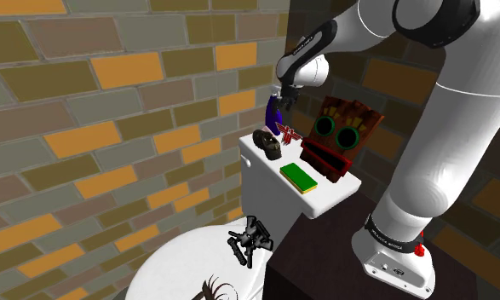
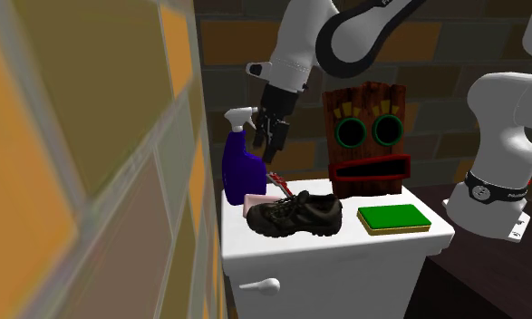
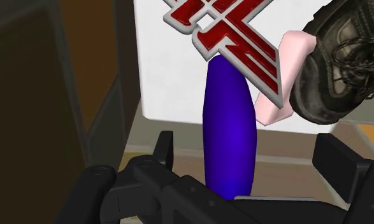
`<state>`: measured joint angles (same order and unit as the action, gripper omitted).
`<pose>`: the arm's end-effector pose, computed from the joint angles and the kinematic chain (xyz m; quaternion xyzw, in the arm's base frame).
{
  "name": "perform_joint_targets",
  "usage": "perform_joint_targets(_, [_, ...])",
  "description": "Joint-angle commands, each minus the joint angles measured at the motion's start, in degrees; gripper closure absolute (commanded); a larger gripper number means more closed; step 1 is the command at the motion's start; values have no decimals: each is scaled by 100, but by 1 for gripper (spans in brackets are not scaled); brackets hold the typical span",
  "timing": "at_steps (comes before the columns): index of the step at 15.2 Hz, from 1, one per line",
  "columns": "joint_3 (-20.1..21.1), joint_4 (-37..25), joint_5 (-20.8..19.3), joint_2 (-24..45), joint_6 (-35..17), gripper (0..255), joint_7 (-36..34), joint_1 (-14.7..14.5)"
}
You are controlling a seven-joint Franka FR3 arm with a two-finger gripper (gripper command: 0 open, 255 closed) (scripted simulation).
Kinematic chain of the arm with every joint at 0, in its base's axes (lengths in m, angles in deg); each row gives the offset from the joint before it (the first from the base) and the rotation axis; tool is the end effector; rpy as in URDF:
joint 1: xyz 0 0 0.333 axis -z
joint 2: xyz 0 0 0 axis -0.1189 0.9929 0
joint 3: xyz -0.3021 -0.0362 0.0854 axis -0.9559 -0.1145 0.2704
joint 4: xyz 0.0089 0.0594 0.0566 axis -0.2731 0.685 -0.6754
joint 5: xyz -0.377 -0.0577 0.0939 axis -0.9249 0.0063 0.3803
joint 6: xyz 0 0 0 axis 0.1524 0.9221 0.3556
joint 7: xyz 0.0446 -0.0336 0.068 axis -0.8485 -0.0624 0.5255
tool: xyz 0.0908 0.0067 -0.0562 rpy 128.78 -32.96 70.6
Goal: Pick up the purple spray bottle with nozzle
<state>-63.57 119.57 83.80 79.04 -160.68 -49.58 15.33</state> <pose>0.4917 -0.2613 0.3595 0.9805 -0.1139 0.1599 0.0087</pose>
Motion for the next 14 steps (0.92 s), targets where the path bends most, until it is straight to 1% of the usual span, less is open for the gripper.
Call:
perform_joint_targets(1, [20, 44, 124, 106, -142, 0, 105, 12])
perform_joint_targets(3, [50, 79, 255, 219, -276, 0, 212, 27])
perform_joint_targets(5, [62, 88, 294, 251, -314, 0, 243, 33])
perform_joint_targets(6, [61, 78, 306, 263, -313, 255, 259, 40])
perform_joint_targets(14, [58, 70, 307, 262, -303, 255, 268, 46])
